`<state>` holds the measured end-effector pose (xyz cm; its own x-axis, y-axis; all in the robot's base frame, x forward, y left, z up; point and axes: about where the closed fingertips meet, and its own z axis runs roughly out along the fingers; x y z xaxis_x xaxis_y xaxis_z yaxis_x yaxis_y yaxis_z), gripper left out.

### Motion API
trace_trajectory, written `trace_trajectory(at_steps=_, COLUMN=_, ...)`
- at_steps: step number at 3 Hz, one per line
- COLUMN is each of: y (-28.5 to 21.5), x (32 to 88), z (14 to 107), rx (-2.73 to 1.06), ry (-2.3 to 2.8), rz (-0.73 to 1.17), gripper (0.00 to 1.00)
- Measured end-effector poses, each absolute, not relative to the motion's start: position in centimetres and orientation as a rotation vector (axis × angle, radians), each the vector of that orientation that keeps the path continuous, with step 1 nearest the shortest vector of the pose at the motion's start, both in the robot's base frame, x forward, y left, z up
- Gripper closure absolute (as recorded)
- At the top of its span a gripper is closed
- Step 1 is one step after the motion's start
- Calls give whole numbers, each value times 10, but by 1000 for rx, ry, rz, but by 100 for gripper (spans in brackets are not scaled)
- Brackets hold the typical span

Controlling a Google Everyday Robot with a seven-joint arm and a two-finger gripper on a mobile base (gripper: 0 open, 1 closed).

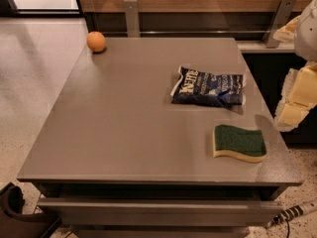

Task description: Move sponge near orange

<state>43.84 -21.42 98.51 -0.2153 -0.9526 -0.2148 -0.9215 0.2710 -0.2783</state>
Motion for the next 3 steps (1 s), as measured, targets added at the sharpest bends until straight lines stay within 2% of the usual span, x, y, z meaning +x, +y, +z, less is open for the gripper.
trace_trajectory(at_steps=2, y=-214, x=438, z=986, rx=-1704, ry=2201, rz=-124, gripper=0)
trace_trajectory(at_steps=3, y=-220, x=436, z=972, rx=-1660, ry=2142, rz=-14, gripper=0)
